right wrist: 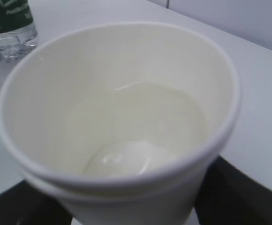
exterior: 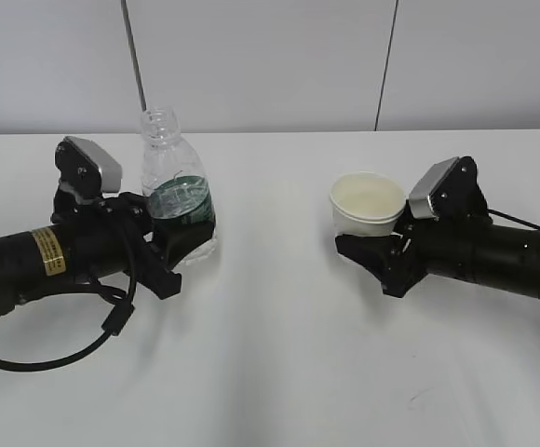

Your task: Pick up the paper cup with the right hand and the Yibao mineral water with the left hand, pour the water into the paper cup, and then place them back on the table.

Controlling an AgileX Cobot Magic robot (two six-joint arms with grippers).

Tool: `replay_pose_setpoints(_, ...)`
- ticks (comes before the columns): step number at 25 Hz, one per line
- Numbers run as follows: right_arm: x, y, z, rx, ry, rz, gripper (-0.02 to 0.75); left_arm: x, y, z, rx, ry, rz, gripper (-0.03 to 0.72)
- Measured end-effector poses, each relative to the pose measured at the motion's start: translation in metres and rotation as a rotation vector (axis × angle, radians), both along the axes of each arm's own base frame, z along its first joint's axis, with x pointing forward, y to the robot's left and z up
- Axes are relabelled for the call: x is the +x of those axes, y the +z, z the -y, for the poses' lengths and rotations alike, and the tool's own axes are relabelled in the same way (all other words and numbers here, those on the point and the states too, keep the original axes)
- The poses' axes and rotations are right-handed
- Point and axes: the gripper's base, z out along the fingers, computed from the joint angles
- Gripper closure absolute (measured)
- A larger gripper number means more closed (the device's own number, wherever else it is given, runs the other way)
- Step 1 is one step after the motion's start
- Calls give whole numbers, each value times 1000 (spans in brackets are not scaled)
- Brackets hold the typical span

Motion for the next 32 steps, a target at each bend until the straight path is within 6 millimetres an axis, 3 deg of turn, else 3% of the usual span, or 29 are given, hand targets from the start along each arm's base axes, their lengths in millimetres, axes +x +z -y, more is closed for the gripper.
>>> replay_pose_setpoints(4, 0, -4, 2, 21, -36, 19, 215, 0, -2, 1, -4, -4, -2, 366)
replay_pose_setpoints(12, 2, -47, 9, 51, -152, -22, 215, -6, -19, 5, 0, -88, -18, 366)
replay_pose_setpoints(20, 6, -47, 13, 49, -217, -7, 215, -11, -29, 8, 24, -150, -36, 366)
replay_pose_setpoints(32, 7, -46, 13, 49, -218, 0, 215, -27, -32, 36, 33, -246, -27, 366)
